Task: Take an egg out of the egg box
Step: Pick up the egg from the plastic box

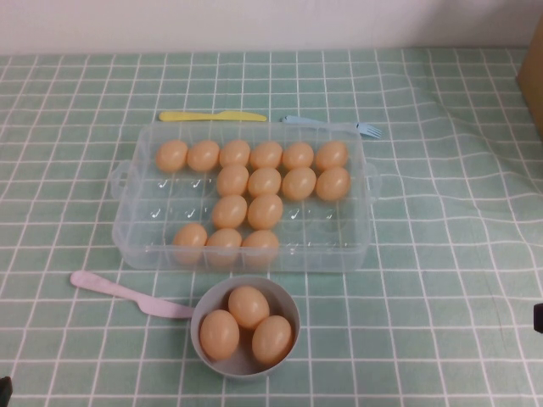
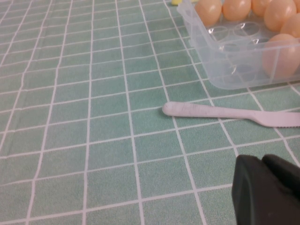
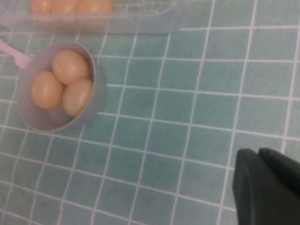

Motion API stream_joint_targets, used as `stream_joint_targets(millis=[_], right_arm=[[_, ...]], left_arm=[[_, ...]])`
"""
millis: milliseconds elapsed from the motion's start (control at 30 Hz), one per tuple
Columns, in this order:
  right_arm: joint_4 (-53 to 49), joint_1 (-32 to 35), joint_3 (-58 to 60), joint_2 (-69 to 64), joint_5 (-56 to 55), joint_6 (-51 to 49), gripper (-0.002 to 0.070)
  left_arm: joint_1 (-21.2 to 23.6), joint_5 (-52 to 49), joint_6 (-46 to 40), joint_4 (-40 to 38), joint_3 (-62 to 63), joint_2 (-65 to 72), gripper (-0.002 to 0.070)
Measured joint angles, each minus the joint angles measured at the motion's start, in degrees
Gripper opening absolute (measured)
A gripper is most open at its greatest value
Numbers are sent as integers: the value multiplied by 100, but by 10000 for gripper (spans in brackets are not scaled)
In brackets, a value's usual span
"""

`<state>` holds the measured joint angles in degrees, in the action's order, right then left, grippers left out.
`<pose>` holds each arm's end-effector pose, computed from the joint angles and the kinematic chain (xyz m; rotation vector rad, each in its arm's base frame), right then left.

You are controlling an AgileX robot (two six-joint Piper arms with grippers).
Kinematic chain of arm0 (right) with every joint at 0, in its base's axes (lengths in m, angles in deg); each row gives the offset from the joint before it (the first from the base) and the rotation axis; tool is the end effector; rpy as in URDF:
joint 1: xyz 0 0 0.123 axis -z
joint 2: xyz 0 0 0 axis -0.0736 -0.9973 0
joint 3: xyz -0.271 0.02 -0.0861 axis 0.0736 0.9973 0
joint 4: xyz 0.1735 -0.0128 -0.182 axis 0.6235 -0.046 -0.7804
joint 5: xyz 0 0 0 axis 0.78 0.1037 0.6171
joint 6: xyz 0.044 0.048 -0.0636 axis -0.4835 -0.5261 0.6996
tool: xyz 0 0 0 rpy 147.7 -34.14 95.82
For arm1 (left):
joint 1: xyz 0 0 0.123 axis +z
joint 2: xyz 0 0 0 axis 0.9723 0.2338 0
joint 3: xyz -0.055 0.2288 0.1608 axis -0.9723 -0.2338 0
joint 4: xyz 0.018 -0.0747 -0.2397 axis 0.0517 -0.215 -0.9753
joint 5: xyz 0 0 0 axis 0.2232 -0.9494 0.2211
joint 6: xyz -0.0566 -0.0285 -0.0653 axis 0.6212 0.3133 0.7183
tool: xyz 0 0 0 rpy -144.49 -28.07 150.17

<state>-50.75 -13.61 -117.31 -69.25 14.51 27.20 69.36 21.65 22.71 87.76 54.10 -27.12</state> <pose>0.1235 0.0554 0.2915 -0.0630 2.4349 0.6614 0.0523 -0.0076 0.1715 0.1954 1.8570 -0.0445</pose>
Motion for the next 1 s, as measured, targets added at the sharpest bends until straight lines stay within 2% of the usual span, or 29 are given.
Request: stream_joint_targets(millis=[267, 667, 867, 1000], right_arm=[[-725, -110, -1103, -1619, 633, 34, -17], [-1732, -1996, -3740, -4446, 706, 46, -17], [-1901, -2260, -5319, -5722, 1035, 611, -15], [-1915, -2282, -6246, -6424, 1268, 1063, 21]], left_arm=[[0, 0, 0, 0, 0, 0, -4], [0, 0, 0, 0, 0, 0, -4], [0, 0, 0, 0, 0, 0, -4], [0, 0, 0, 0, 0, 0, -4]])
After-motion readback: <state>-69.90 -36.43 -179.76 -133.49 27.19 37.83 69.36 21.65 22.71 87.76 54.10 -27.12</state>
